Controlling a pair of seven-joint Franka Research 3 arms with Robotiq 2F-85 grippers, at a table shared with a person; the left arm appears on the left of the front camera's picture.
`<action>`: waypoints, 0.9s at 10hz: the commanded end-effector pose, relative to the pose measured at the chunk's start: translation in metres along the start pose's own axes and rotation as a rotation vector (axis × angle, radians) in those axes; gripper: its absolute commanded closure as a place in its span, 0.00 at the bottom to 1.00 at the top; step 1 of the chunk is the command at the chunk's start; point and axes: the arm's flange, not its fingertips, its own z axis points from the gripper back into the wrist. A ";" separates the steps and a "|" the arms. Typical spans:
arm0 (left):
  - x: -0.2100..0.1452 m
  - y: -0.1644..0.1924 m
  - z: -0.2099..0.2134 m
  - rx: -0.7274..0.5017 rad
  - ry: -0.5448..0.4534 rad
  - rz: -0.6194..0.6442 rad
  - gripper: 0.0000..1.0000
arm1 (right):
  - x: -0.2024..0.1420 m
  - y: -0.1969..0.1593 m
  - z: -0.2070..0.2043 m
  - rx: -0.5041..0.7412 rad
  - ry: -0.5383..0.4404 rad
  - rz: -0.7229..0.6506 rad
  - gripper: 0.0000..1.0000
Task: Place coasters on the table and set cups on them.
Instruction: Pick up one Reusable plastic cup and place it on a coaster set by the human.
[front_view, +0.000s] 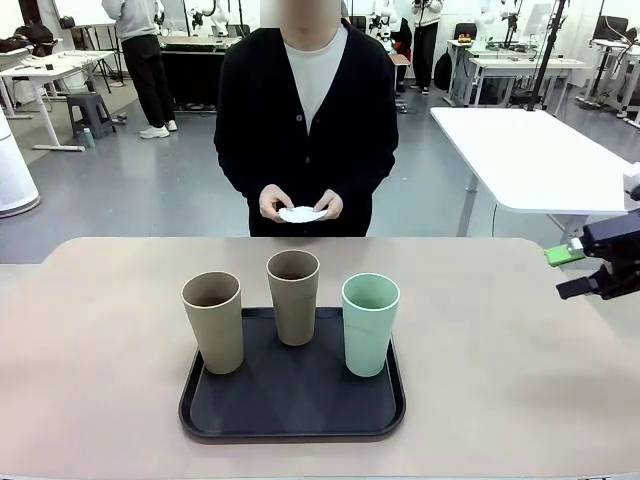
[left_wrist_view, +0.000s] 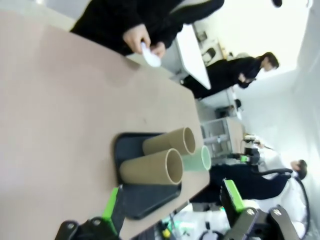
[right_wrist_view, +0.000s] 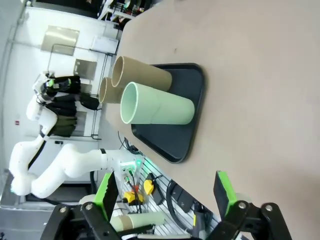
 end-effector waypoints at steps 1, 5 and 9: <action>-0.016 -0.003 -0.003 0.026 0.063 0.011 0.00 | -0.051 -0.005 -0.011 0.007 -0.021 -0.010 0.00; -0.021 0.011 0.004 0.066 0.221 0.029 0.00 | -0.067 -0.008 0.004 -0.026 -0.038 -0.037 0.00; -0.026 0.023 0.002 0.058 0.378 0.020 0.00 | -0.067 -0.004 0.002 -0.045 -0.031 -0.035 0.00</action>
